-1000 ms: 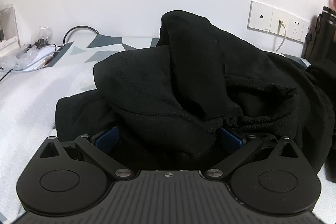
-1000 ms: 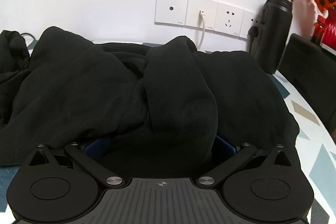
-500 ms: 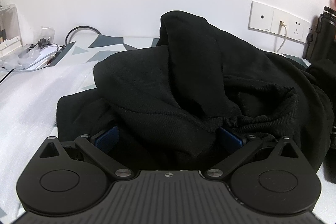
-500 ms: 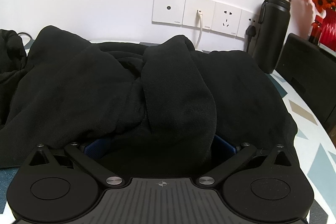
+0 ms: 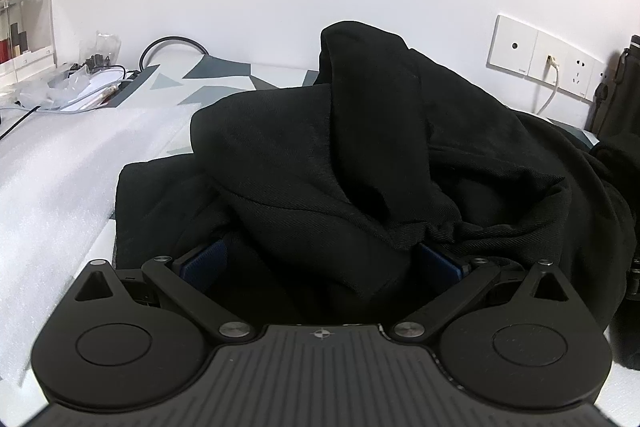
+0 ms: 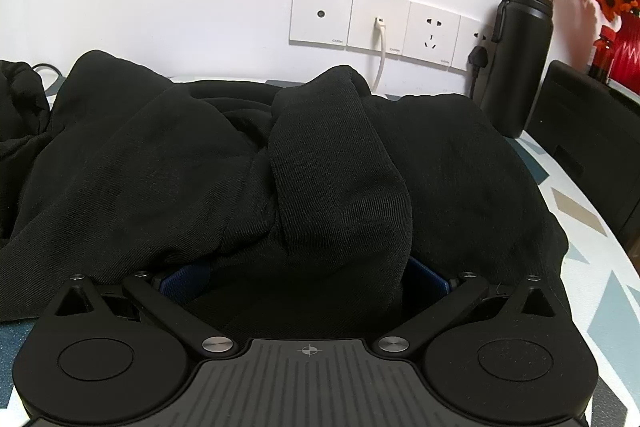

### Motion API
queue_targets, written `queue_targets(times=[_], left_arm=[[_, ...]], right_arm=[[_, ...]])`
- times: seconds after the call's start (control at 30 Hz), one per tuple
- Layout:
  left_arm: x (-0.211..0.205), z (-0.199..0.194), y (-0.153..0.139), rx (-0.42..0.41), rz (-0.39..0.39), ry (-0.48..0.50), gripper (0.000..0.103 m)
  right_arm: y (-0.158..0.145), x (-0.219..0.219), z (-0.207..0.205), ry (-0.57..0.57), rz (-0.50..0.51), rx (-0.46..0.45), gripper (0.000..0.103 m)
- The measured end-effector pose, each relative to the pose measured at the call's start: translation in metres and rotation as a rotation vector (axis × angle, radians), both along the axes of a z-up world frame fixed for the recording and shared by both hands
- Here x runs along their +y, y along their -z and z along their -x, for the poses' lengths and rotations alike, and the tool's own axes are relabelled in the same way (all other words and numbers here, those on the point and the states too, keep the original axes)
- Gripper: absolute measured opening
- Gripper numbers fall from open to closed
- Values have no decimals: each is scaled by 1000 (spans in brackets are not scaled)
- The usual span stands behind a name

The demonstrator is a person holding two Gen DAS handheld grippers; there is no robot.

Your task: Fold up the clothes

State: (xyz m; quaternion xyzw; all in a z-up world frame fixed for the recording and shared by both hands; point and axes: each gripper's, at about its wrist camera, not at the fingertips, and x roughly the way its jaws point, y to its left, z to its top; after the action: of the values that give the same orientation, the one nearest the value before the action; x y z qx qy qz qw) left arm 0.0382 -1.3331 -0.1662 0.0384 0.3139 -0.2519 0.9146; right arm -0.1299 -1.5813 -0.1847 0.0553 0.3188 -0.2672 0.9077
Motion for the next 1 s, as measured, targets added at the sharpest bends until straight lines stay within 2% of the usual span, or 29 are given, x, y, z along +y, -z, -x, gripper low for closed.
queue_targets(times=[0.63,0.8,0.93,1.0], left_arm=[[5,1,1,9,44,-4,103],[12,0,1,16,89,2,103],[2,2,2,2,25,-2,103],[2,2,2,1,21,-4,103]], right_arm=[[0,1,-2,2,1,1,102],[1,1,-2,2,2,0,102],[1,0,-2,1,1,0,102],[1,0,-3,2,1,0,102]])
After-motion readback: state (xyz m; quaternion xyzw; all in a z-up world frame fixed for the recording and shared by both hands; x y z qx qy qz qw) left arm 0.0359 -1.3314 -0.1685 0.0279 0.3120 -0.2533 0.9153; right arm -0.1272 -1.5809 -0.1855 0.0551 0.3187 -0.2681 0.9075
